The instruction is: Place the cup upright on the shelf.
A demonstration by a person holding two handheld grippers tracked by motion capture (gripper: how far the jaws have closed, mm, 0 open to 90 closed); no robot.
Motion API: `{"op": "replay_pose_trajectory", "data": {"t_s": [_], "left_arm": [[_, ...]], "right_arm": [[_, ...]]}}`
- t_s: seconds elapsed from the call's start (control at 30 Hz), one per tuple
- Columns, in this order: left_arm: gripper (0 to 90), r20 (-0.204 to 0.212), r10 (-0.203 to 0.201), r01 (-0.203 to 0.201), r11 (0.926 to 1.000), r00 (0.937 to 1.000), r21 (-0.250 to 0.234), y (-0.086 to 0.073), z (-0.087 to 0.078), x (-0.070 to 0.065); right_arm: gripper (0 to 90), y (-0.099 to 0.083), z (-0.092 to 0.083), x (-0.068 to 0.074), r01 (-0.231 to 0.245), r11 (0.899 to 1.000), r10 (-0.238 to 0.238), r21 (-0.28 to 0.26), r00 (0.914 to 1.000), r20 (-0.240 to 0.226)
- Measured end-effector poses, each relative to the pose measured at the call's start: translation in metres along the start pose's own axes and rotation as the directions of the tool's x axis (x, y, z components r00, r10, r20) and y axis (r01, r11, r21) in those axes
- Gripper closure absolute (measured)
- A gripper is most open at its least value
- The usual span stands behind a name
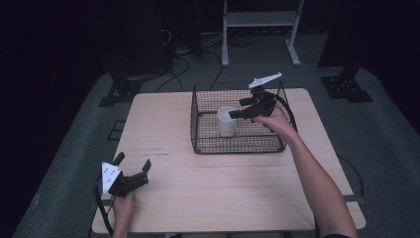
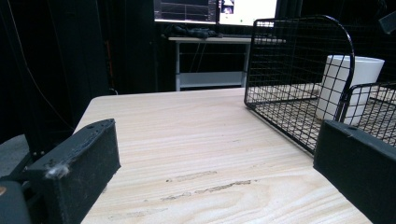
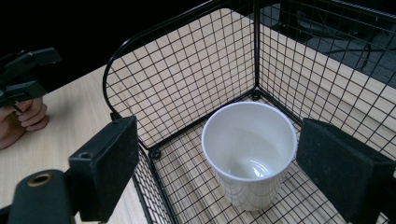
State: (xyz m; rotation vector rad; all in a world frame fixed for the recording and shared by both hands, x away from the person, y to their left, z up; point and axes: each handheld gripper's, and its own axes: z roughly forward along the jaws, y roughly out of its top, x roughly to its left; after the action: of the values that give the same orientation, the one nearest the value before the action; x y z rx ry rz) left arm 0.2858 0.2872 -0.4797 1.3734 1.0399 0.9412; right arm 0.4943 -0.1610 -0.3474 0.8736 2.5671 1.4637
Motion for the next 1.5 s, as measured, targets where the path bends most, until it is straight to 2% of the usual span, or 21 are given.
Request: {"op": "replay_pose_trajectory", "data": {"t_s": [0.33, 0.9, 1.07, 1.13, 1.37, 1.5], "left_arm": [[0.0, -0.001, 0.003, -0.003, 1.0, 1.0, 0.002, 0.0, 0.0, 0.0], [0.0, -0.002, 0.003, -0.003, 1.0, 1.0, 0.004, 0.0, 0.0, 0.0], [0.0, -0.002, 0.003, -0.003, 1.0, 1.0, 0.004, 0.0, 0.0, 0.0], [0.0, -0.002, 0.002, -0.002, 1.0, 1.0, 0.004, 0.0, 0.0, 0.0], [0.0, -0.002, 0.003, -0.003, 1.0, 1.0, 0.004, 0.0, 0.0, 0.0], [0.0, -0.003, 0.003, -0.003, 1.0, 1.0, 0.004, 0.0, 0.0, 0.0]], "right_arm": [[12.5, -0.008, -0.012, 0.006, 0.004, 1.0, -0.005, -0.017, 0.9999, -0.015], [12.8, -0.023, -0.031, 0.016, 0.021, 1.0, -0.021, -0.012, 0.9992, -0.033], [12.9, -0.031, -0.038, 0.024, 0.032, 0.999, -0.033, -0.025, 0.9985, -0.045], [12.9, -0.034, -0.039, 0.026, 0.04, 0.999, -0.04, -0.009, 0.9981, -0.047], [13.0, -0.043, -0.047, 0.037, 0.061, 0.998, -0.061, -0.008, 0.9963, -0.061], [13.0, -0.051, -0.051, 0.042, 0.065, 0.998, -0.066, -0.022, 0.9955, -0.067]]}}
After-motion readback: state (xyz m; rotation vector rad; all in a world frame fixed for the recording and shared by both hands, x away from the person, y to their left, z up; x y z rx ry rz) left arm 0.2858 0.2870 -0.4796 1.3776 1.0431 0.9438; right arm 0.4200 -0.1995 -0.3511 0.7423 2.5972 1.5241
